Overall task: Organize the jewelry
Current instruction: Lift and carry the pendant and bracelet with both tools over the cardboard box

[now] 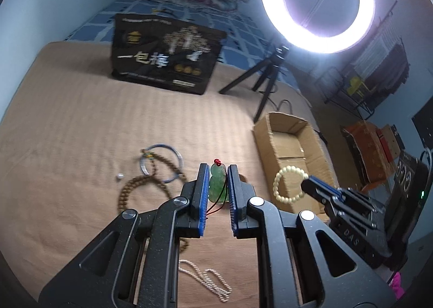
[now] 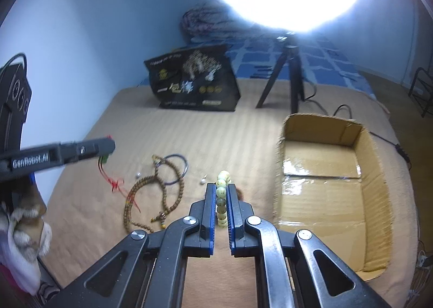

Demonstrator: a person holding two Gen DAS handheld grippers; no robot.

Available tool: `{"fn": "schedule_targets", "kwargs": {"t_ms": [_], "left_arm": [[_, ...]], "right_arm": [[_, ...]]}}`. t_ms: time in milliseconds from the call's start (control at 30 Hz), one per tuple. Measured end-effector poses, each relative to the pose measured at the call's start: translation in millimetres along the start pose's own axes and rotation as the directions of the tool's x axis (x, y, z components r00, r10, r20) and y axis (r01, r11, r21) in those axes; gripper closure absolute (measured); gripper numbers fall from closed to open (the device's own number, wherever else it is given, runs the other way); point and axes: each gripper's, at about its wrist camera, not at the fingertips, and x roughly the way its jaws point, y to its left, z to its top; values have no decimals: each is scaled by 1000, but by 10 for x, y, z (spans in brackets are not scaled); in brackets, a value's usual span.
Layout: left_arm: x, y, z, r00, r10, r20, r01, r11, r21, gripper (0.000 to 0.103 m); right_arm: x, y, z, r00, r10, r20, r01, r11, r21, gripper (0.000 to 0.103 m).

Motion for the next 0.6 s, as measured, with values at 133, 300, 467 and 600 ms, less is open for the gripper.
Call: {"fn": "schedule_targets", "kwargs": {"t_ms": [133, 300, 467, 600], "left_arm": [[68, -240, 1, 999, -34, -5, 34, 999, 27, 91], [170, -563, -4, 996, -83, -17, 84, 995, 59, 91], [273, -828, -10, 991, -132, -33, 134, 988, 72, 91], [369, -999, -17, 985, -166, -44, 169, 983, 70, 91]], "right_arm": [[-81, -211, 54, 999, -23, 24, 22, 999, 41, 98], [-176, -456, 98, 997, -62, 48, 59, 995, 75, 98], [-257, -738, 96, 993, -104, 60, 95, 987, 128, 98], [-273, -954, 100, 990, -128, 57, 117, 979, 165, 98]]}}
